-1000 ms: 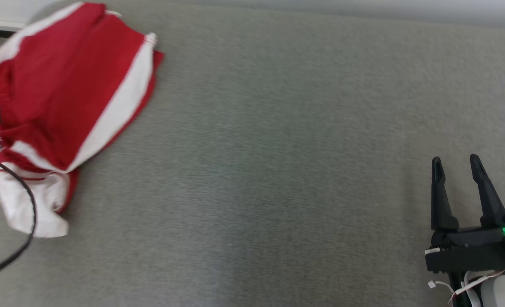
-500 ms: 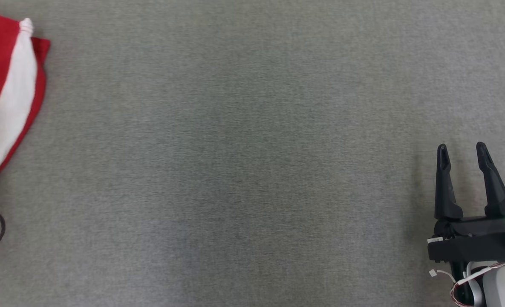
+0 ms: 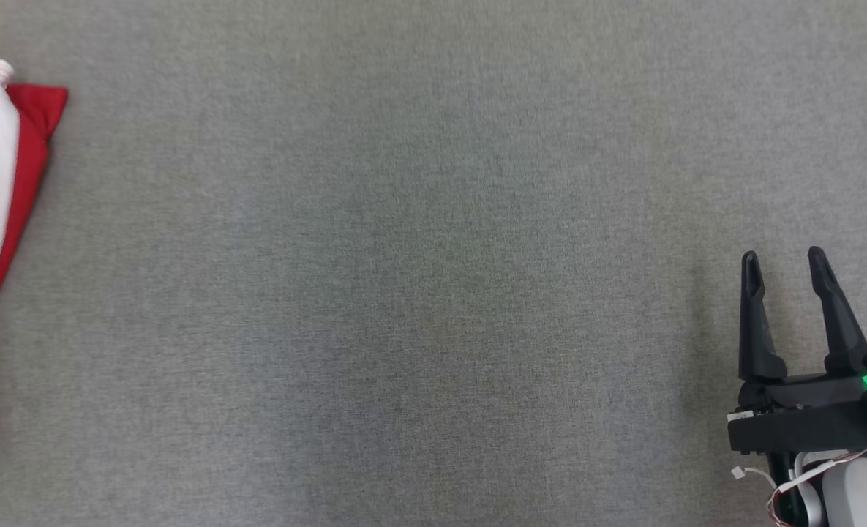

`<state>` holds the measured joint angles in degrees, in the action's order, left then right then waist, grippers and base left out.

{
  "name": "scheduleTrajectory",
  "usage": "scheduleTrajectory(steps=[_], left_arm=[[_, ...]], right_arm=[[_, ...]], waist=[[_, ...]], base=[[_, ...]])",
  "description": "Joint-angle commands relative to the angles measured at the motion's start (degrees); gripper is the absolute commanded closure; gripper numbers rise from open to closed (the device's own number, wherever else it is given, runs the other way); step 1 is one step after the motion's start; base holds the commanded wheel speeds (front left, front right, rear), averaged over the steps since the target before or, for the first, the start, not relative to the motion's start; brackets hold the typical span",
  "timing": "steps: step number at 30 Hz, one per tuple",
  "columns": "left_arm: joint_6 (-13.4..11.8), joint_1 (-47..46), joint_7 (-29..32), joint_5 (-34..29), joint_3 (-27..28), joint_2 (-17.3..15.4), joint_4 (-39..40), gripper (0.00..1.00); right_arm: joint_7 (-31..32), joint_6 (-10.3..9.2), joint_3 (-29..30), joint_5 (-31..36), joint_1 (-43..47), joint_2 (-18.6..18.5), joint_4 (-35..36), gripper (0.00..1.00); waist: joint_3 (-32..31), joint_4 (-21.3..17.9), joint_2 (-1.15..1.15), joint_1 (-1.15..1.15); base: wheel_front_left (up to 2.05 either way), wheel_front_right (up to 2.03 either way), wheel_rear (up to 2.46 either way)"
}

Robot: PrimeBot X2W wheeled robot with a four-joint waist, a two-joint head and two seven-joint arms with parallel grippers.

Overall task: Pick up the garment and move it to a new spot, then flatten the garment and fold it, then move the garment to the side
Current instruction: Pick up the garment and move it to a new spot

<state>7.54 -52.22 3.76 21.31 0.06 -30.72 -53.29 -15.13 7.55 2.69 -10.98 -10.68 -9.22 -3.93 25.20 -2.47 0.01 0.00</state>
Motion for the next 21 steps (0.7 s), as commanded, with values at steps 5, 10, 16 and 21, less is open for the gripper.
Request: scheduleTrajectory(steps=[5,10,16,21], left_arm=[[-0.3,-3.3,-7.0,-1.2,-0.5,-1.3,1.1,1.00],[-0.2,-7.7,-10.4,-2.8,-2.8,-0.7,5.8,1.00],[-0.2,-13.0,-7.9,-3.9,-7.1,1.4,16.9,1.00],[-0.2,-15.9,-2.9,-3.0,-10.9,3.9,27.9,1.00]], right_arm=[[0.0,-0.12,-0.5,-0.3,1.1,0.8,-0.8,0.00],[0.0,-0.12,-0.7,-0.9,1.9,1.8,-1.9,0.00],[0.0,-0.12,-0.7,-1.6,3.0,3.3,-3.0,0.00],[0.0,-0.12,-1.0,-2.0,3.8,4.7,-3.6,0.00]], waist=[[-4.0,1.2,-0.01,0.00],[-8.0,1.5,-0.01,0.00],[-11.5,-0.2,-0.01,0.00],[-13.0,-4.0,-0.01,0.00]], base=[[0.00,0.00,0.00],[0.00,0.00,0.00],[0.00,0.00,0.00],[0.00,0.00,0.00]])
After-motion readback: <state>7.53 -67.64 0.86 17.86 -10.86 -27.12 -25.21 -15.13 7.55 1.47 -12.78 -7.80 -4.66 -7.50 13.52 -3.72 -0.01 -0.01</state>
